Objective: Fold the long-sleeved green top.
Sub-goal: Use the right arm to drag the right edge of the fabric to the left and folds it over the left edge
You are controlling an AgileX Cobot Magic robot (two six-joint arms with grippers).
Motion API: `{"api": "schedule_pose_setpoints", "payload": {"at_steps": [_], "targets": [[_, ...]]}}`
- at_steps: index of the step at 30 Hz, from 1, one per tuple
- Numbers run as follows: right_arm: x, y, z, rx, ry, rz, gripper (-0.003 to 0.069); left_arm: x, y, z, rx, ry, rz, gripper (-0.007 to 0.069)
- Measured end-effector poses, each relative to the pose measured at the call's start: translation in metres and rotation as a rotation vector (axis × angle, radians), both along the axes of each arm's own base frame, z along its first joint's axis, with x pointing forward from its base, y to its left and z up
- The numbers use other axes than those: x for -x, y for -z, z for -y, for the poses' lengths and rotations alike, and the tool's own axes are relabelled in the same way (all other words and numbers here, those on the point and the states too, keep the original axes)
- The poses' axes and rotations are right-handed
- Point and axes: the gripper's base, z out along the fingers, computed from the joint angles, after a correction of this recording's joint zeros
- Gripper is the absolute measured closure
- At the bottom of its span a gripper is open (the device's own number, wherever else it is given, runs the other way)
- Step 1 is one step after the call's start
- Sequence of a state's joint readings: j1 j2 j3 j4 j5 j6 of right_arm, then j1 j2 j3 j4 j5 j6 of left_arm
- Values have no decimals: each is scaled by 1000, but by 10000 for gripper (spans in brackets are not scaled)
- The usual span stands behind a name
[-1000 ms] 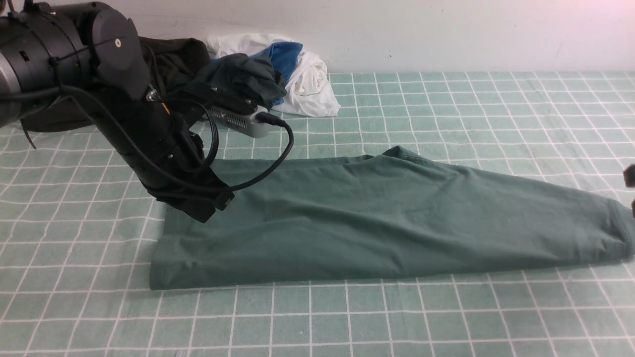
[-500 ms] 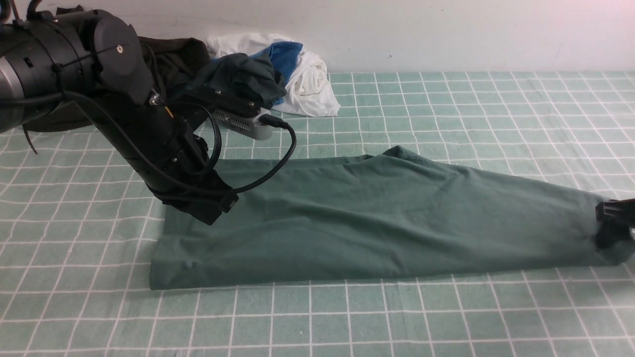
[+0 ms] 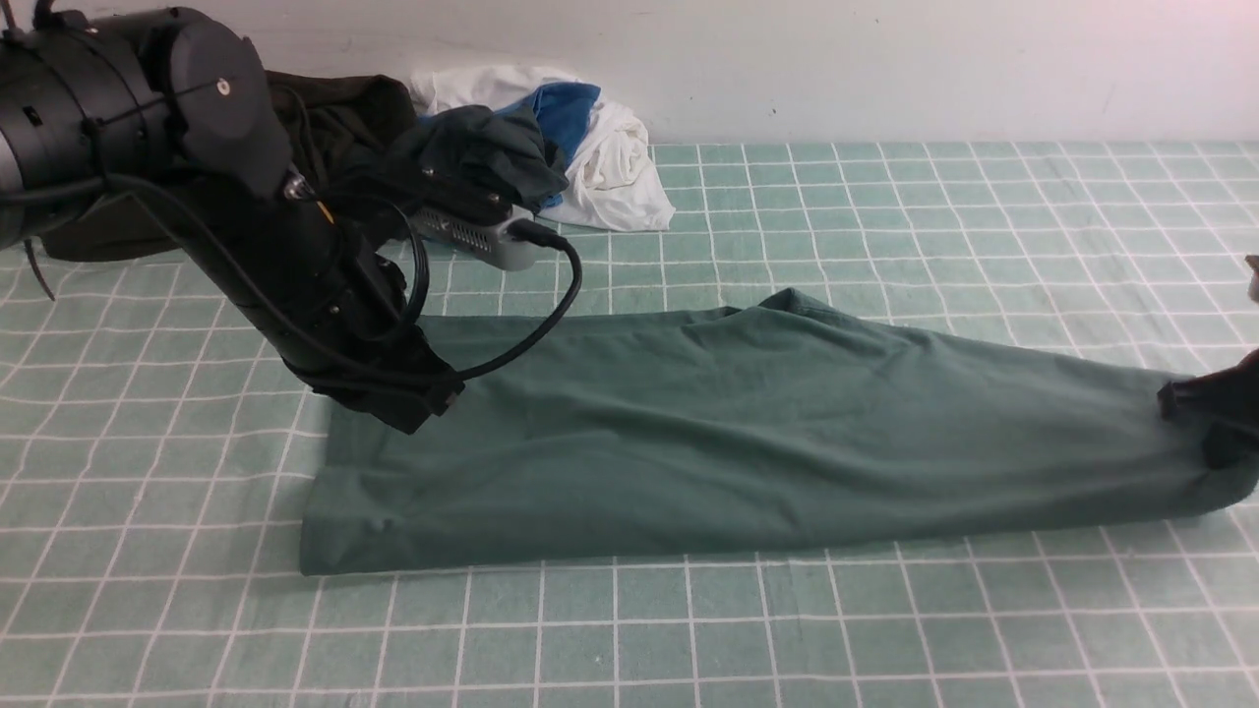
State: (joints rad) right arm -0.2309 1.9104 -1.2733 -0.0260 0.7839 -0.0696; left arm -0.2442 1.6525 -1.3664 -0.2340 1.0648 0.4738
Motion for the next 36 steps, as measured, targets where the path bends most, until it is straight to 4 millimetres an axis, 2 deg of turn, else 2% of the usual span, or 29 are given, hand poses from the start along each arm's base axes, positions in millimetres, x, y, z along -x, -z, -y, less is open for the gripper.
{"api": "schedule_pose_setpoints", "payload": {"at_steps": [1,2,4,7,9,10,11,13,15,16,17,18,22,23,24,26,28,29,30,32,33,35,36], "targets": [[-2,-19,3,38,-1,26,639,5,-10,-2,0,-2,30,628],[-2,-29,4,65,-3,41,639,11,-21,-4,6,-6,63,628],[-3,-72,6,142,-13,124,639,26,-46,-8,21,-23,132,628],[0,-125,-5,198,-42,235,639,50,-75,-15,40,-41,198,628],[2,-157,-24,214,-99,291,641,71,-93,-20,50,-48,224,628],[4,-176,-44,211,-160,328,641,81,-100,-23,56,-51,235,628],[4,-186,-59,203,-199,347,641,92,-107,-25,60,-51,248,628],[4,-202,-99,170,-318,387,641,114,-115,-30,70,-52,275,628],[6,-210,-140,124,-428,417,641,134,-119,-35,80,-60,294,628],[8,-210,-163,97,-487,425,641,144,-119,-38,84,-64,302,628],[8,-210,-178,76,-523,432,641,152,-118,-40,87,-67,311,628],[10,-206,-205,39,-588,436,641,162,-117,-42,90,-68,320,628],[16,-178,-284,-79,-754,417,641,192,-108,-50,98,-73,338,628],[14,-173,-289,-84,-761,412,641,193,-108,-50,98,-73,338,628],[17,-156,-318,-133,-807,392,641,201,-104,-52,100,-76,339,628],[18,-127,-354,-195,-850,363,641,211,-101,-55,101,-76,340,628],[19,-106,-375,-234,-867,345,641,220,-97,-57,102,-77,339,628],[20,-101,-380,-242,-870,341,641,222,-96,-57,103,-77,340,628],[19,-80,-397,-266,-879,329,635,228,-94,-59,103,-75,342,628],[21,-60,-411,-283,-888,315,608,235,-92,-61,101,-73,342,628],[21,-60,-412,-286,-889,315,603,236,-92,-61,100,-73,343,628],[23,-49,-421,-313,-887,299,509,243,-91,-63,101,-73,359,628],[23,-49,-421,-313,-887,299,509,243,-91,-63,102,-73,360,628]]}}
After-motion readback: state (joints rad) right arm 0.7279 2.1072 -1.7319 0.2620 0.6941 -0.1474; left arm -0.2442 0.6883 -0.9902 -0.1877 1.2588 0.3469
